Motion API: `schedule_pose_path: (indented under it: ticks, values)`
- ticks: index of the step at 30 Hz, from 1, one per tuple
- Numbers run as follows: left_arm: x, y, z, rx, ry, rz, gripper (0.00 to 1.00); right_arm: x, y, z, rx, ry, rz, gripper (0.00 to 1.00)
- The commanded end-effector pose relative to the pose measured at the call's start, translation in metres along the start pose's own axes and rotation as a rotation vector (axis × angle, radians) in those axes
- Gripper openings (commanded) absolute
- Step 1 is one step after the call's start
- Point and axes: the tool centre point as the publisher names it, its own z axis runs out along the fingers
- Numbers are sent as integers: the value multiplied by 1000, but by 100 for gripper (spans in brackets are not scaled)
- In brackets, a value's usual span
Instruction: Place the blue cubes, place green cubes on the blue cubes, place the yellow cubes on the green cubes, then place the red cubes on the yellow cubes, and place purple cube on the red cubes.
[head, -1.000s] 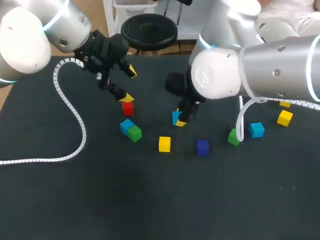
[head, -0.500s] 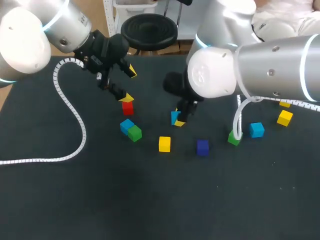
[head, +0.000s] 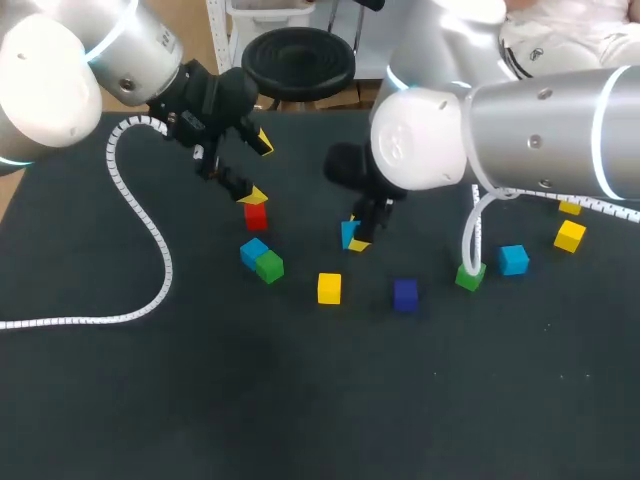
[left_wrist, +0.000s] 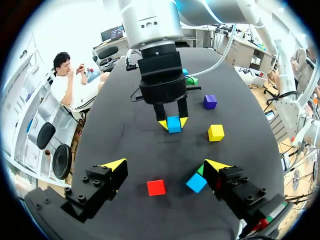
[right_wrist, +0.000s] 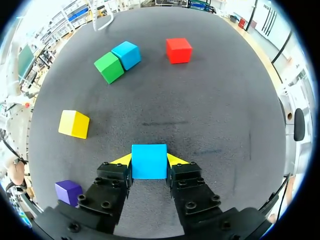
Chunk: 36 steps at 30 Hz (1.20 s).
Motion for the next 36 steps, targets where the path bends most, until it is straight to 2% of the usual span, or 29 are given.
schedule_pose_path:
  ticks: [1,3,4,5,6,7,8,9,18,28,36]
  values:
    - [-1,1,0,2,6,-3,100,-2,-1,3,-8,6,-1,0]
    - [-1,1,0,2,6,-3,100,-2,0,4,-15,6,1,0]
    - [-1,1,0,2,6,-3,100,-2,0,4,-17,5,2,7]
    - [-1,1,0,2,6,-3,100,-2,0,4,-18,4,3,21]
    - [-1,1,0,2,6,-3,100,-2,0,4,-21,4,3,40]
    - [-1,1,0,2,6,-3,100,-2,-1,4,-25,3,5,49]
    - [-1,1,0,2,6,-3,100,-2,-1,4,-26,2,5,81]
    - [-1,1,0,2,6,-3,100,-2,-1,4,-27,2,5,100]
    - [-1,1,0,2,6,-3,100,3,0,-8,-14,-4,-3,100]
    - [-1,1,0,2,6,-3,100,22,9,-48,74,-48,-52,100]
    - [-1,1,0,2,6,-3,100,41,23,-63,98,-52,-57,100]
